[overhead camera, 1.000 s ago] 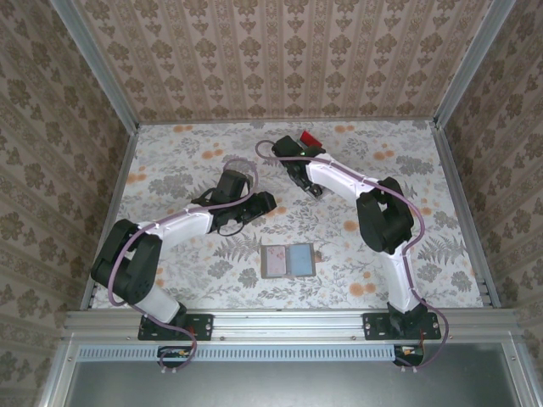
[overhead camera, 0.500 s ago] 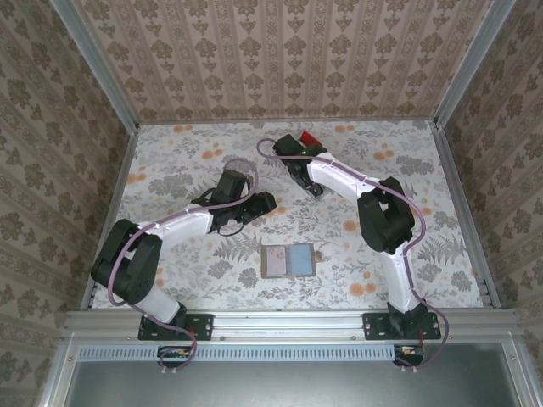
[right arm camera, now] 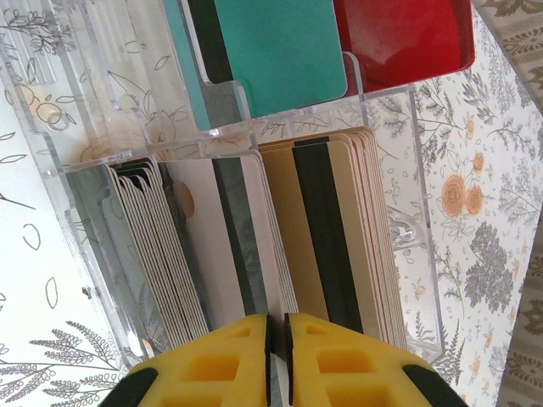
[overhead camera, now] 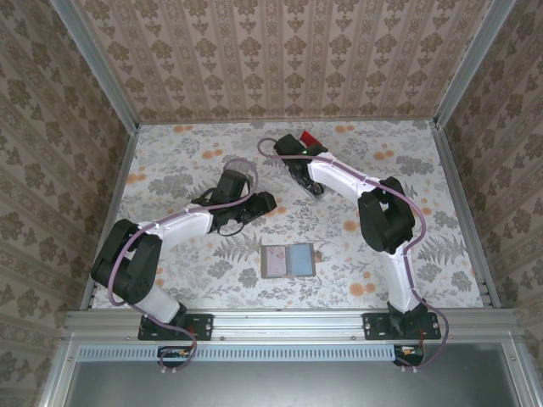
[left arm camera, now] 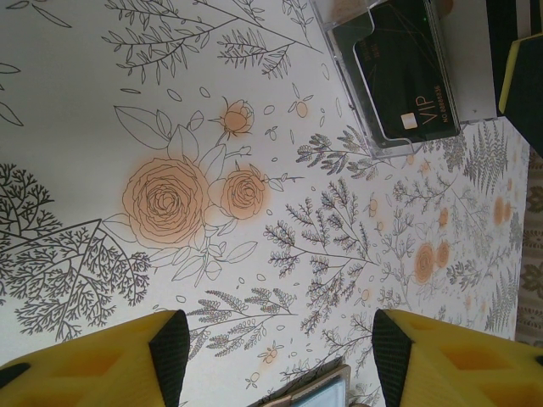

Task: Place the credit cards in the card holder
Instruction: Pick up the credit card from the storage box.

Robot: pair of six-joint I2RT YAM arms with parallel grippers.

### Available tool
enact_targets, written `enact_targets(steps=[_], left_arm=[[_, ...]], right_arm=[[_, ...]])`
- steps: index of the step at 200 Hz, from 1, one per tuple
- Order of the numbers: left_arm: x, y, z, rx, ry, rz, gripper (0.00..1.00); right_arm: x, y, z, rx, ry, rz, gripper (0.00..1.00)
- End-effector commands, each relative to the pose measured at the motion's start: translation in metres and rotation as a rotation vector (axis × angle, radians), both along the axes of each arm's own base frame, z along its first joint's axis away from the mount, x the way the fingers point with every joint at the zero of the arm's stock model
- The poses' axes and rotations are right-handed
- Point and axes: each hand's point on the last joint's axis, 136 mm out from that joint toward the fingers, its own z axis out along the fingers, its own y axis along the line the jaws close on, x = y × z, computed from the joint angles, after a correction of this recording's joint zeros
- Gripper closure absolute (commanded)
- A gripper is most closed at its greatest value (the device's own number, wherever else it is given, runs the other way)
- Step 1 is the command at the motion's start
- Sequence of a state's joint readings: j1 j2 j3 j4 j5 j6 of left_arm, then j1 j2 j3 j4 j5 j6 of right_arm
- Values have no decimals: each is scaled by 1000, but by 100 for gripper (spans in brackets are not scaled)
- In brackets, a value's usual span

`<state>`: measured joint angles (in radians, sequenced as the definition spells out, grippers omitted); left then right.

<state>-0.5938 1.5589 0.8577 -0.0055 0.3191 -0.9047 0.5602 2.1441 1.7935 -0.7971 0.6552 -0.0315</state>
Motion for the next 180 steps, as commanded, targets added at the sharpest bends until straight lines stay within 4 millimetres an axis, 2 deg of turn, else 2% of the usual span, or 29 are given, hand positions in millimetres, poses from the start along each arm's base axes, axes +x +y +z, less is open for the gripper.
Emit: enact_targets(steps=[1, 13, 82, 127, 149, 180], left_arm=[[1, 1, -5, -14, 22, 10, 38], [1, 1, -5, -15, 21, 8, 38], [1, 0, -5, -16, 23, 9, 38], [1, 0, -4, -16, 23, 8, 38], [1, -1, -3, -18, 22, 3, 38], [1, 0, -4, -15, 24, 4, 38]], right_arm=[[2, -9, 16, -42, -17, -9, 89], [0, -6, 15, -20, -4, 2, 93], [-11, 7, 15, 123, 65, 5, 95], [-19, 12, 22, 337, 143, -41, 96], [-25, 16, 11, 472, 237, -83, 97], [-31, 20, 2, 528, 294, -101, 98]])
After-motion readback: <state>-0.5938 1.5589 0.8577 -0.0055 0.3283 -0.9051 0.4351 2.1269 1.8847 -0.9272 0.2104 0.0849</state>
